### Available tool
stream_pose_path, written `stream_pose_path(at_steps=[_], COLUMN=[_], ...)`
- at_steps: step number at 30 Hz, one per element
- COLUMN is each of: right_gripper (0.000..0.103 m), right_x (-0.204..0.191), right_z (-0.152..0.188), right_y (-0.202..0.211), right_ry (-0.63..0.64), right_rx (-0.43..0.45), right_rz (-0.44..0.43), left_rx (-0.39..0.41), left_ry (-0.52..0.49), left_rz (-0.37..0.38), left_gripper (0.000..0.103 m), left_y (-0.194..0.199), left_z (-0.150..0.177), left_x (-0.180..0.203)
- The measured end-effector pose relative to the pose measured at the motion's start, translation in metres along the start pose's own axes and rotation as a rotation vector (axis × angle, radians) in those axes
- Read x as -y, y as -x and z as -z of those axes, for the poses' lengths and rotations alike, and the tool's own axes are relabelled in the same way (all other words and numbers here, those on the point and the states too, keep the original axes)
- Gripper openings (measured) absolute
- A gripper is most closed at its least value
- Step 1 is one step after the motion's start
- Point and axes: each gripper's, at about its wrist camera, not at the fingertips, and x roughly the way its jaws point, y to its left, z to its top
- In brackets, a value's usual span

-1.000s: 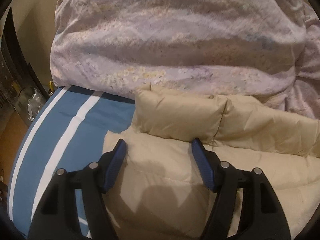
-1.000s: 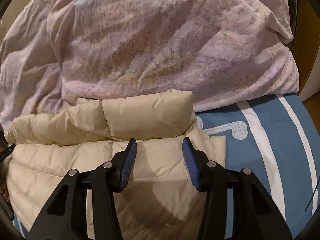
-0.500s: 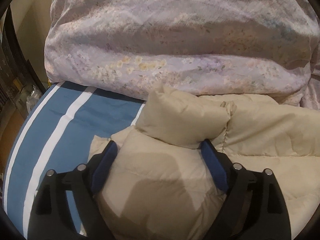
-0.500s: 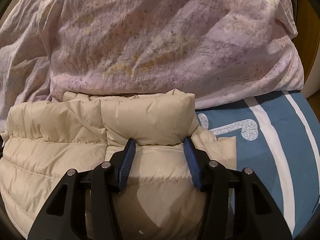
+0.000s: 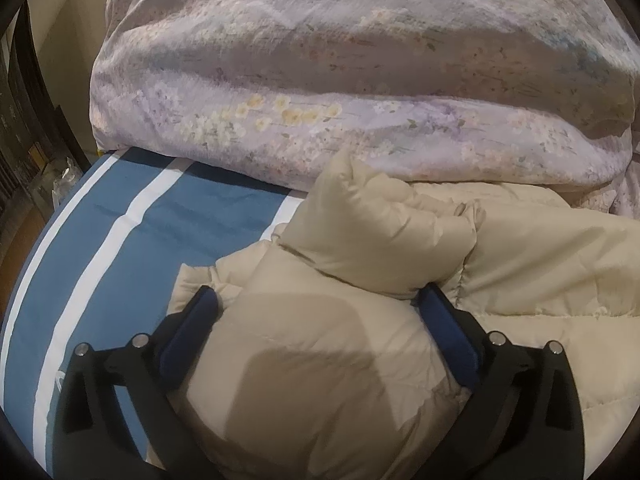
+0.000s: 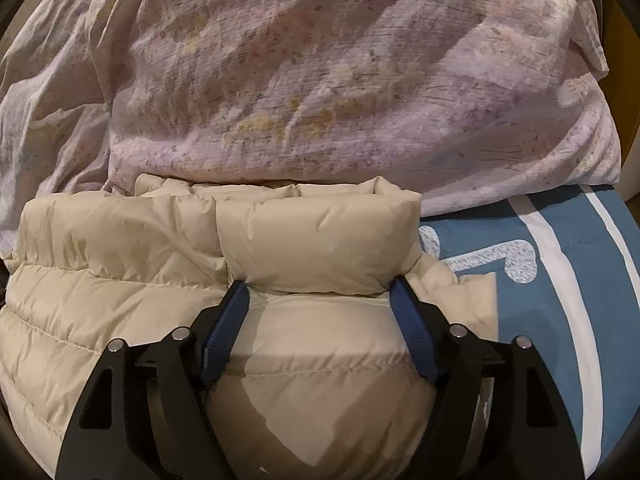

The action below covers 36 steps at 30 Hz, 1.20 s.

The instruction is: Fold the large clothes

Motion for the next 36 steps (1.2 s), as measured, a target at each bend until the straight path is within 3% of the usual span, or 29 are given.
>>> stream_pose_path(at_steps=[31,36], right_gripper=[0.081,0.081], right_x=[-0.007,-0.002], right_z=[-0.001,-0.009], right_y=[-0.004,0.012], right_ry=[0.005,-0.033], right_rx=[-0.006,-0.036], right_rz=[0.004,-0.020], left_rx=[-0.003,-0.031], left_ry=[0.001,0.021], left_rz=[0.002,0.042], left_gripper=[0.101,0.099], left_y=[0.000,0.014], left_z=[0.000,0.002], left_x=[-0.001,-0.009])
